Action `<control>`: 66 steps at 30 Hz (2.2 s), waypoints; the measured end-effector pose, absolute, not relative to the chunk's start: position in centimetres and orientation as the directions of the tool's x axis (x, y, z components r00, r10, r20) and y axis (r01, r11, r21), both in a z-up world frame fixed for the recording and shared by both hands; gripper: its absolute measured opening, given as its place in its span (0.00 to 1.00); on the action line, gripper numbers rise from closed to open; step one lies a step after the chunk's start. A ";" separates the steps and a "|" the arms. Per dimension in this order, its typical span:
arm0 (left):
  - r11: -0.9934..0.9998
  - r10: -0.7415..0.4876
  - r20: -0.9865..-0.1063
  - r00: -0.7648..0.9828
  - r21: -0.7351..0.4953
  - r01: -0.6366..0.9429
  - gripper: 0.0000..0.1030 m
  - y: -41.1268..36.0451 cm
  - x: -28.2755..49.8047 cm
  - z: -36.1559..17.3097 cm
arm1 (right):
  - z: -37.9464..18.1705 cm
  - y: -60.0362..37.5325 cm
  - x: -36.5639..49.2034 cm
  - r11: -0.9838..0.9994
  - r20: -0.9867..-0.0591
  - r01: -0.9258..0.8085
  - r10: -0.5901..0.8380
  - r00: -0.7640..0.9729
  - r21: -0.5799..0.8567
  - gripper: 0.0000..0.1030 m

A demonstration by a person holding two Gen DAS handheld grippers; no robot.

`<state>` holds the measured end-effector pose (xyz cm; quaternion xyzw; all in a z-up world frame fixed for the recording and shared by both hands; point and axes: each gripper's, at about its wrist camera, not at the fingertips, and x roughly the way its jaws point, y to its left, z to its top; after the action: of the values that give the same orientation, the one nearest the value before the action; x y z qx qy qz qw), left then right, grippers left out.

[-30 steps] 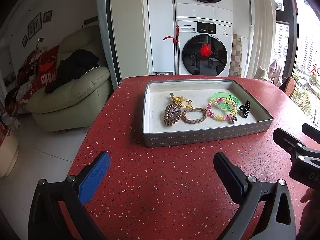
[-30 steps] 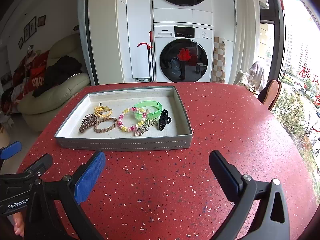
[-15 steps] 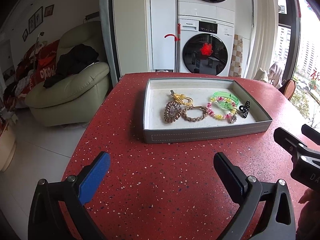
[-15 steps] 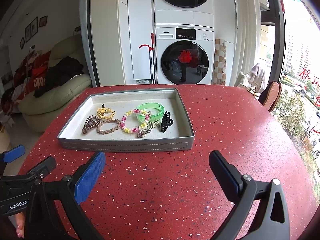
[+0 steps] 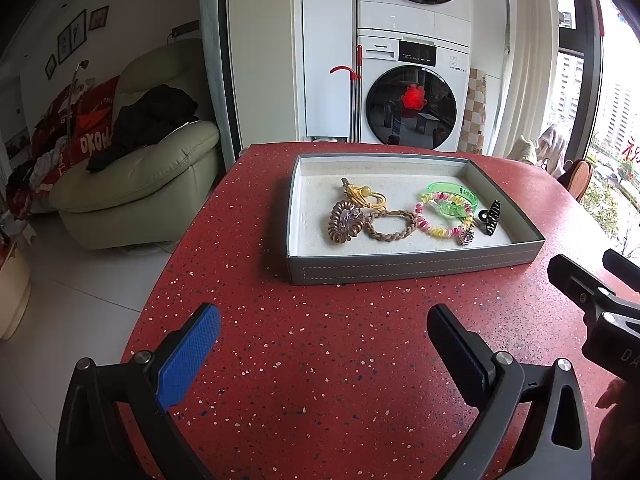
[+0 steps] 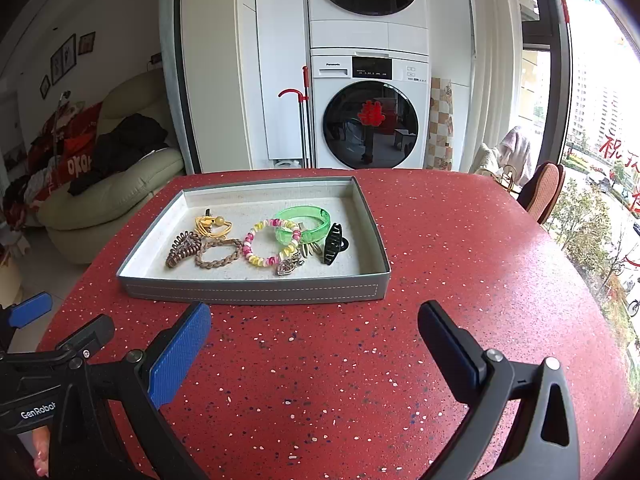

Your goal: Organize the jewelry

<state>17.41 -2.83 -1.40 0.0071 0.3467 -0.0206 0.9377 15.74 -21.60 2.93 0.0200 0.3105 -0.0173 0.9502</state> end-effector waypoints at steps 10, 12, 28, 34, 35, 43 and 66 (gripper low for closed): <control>0.999 -0.034 -0.652 0.758 -0.001 0.044 1.00 -2.8 17.4 -1.4 | 2.9 -21.6 15.8 0.999 -0.591 0.046 -0.021 0.806 0.027 1.00; 0.999 -0.035 -0.652 0.757 -0.001 0.045 1.00 -2.8 17.4 -1.4 | 2.9 -21.6 15.8 0.999 -0.592 0.046 -0.021 0.806 0.028 1.00; 0.999 -0.034 -0.655 0.755 -0.001 0.044 1.00 -2.9 17.4 -1.3 | 3.0 -21.4 15.8 0.999 -0.592 0.045 -0.020 0.806 0.027 1.00; 0.999 -0.033 -0.657 0.753 -0.002 0.042 1.00 -2.9 17.4 -1.3 | 3.0 -21.4 15.7 0.999 -0.592 0.045 -0.020 0.806 0.028 1.00; 0.999 -0.033 -0.657 0.753 -0.003 0.041 1.00 -2.9 17.4 -1.3 | 3.0 -21.4 15.7 0.999 -0.592 0.045 -0.020 0.806 0.028 1.00; 0.999 -0.030 -0.661 0.750 -0.006 0.035 1.00 -2.8 17.4 -1.3 | 3.0 -21.4 15.7 0.999 -0.592 0.045 -0.020 0.806 0.027 1.00; 0.999 -0.031 -0.663 0.748 -0.007 0.035 1.00 -2.7 17.4 -1.3 | 2.9 -21.0 15.7 0.999 -0.594 0.042 -0.016 0.805 0.029 1.00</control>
<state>17.40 -2.67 -1.35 0.0030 0.3545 -0.0177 0.9349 15.75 -20.97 2.94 0.0203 0.3123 -0.0152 0.9497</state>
